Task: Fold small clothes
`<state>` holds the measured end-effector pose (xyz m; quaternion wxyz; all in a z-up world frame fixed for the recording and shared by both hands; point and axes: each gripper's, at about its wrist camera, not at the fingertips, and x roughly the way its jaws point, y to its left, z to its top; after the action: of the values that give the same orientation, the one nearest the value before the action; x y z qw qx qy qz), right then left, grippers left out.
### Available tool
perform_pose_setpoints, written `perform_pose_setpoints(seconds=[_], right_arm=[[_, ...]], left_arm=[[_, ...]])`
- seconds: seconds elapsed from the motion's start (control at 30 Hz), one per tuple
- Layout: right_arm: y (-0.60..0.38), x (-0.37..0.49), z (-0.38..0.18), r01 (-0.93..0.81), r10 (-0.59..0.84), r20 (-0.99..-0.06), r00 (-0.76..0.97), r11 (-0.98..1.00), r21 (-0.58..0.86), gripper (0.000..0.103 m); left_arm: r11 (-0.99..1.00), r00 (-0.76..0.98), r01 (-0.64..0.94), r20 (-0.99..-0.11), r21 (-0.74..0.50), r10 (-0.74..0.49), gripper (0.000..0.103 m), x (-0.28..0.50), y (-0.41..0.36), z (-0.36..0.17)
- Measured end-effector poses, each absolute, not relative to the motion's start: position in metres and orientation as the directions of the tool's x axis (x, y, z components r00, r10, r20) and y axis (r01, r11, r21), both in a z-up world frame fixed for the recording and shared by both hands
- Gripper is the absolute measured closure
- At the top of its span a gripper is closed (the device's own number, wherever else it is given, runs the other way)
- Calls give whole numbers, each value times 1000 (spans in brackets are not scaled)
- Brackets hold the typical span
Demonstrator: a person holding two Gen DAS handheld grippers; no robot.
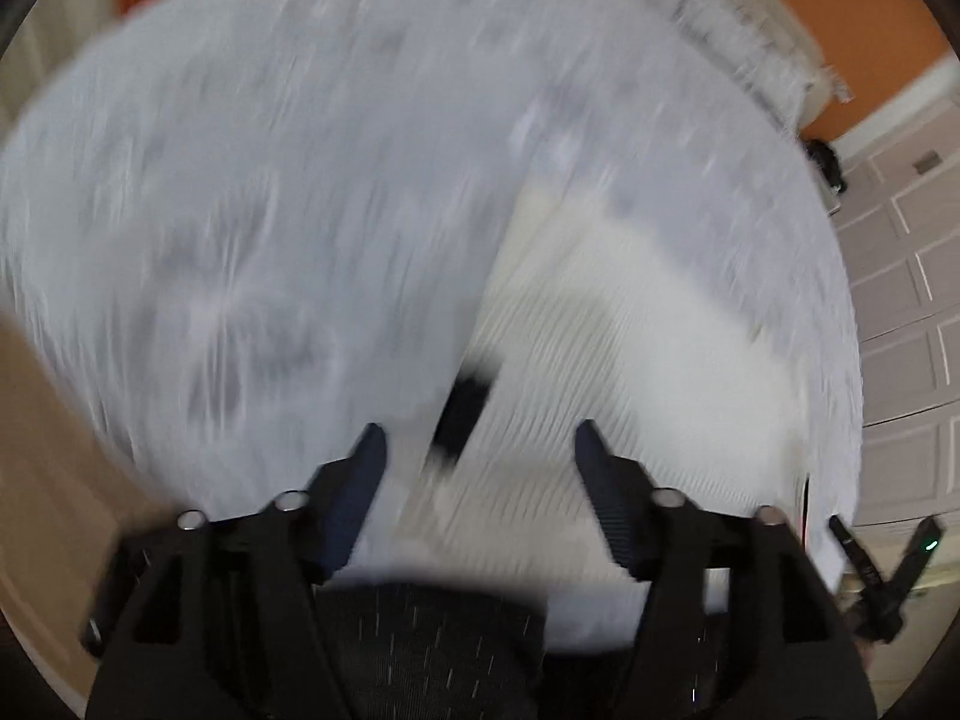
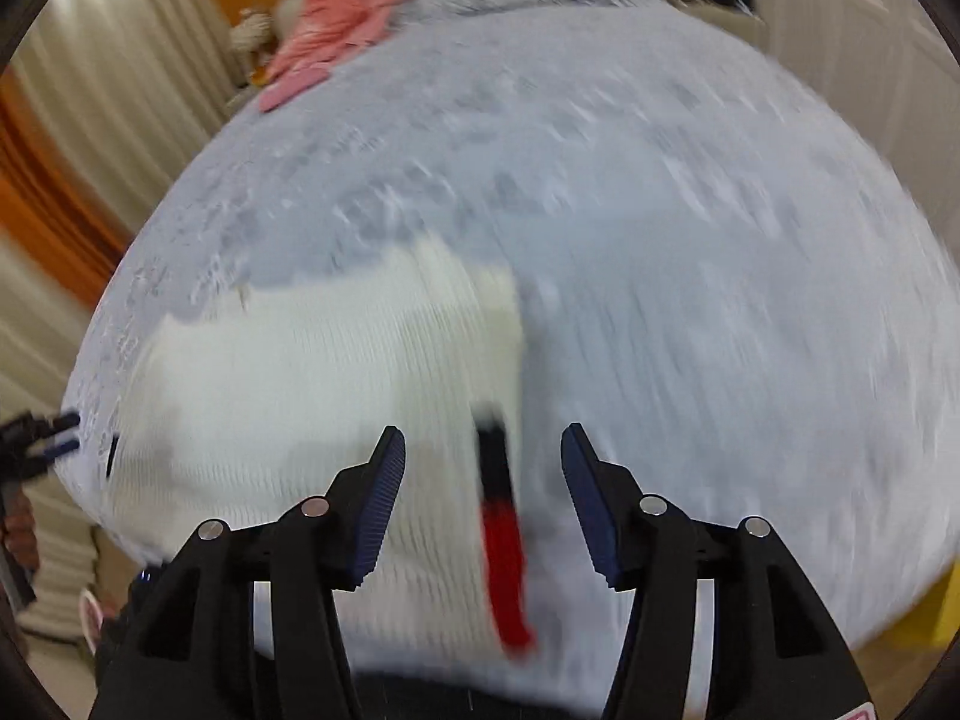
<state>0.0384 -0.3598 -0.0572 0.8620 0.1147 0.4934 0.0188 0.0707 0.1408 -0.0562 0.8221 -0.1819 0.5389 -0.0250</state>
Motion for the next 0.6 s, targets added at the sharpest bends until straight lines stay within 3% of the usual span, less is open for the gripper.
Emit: perform_pose_setpoints(seconds=[0.07, 0.2, 0.23, 0.27, 0.33, 0.43, 0.6], right_arm=[[-356, 73, -64, 59, 172, -840, 514, 970, 234, 45], [-343, 137, -105, 58, 163, -881, 445, 976, 210, 48], [-339, 148, -114, 54, 174, -890, 422, 975, 216, 85], [-340, 151, -123, 51, 206, -895, 395, 968, 246, 94], [-345, 156, -117, 74, 232, -880, 415, 955, 287, 95], [-353, 154, -89, 70, 218, -827, 518, 953, 294, 95], [-348, 174, -146, 89, 183, -905, 384, 968, 234, 92]], left_arm=[[948, 447, -98, -865, -302, -230, 33, 105, 128, -53], [948, 373, -121, -899, -294, -231, 31, 154, 115, -91], [944, 359, -148, -905, -295, -226, 40, 168, 113, -105], [942, 350, -157, -908, -297, -228, 67, 172, 114, -113], [931, 330, -174, -910, -321, -252, 83, 179, 113, -125], [937, 404, -125, -879, -327, -253, 95, 186, 113, -107], [977, 409, -119, -905, -179, -116, 95, 207, 103, -119]])
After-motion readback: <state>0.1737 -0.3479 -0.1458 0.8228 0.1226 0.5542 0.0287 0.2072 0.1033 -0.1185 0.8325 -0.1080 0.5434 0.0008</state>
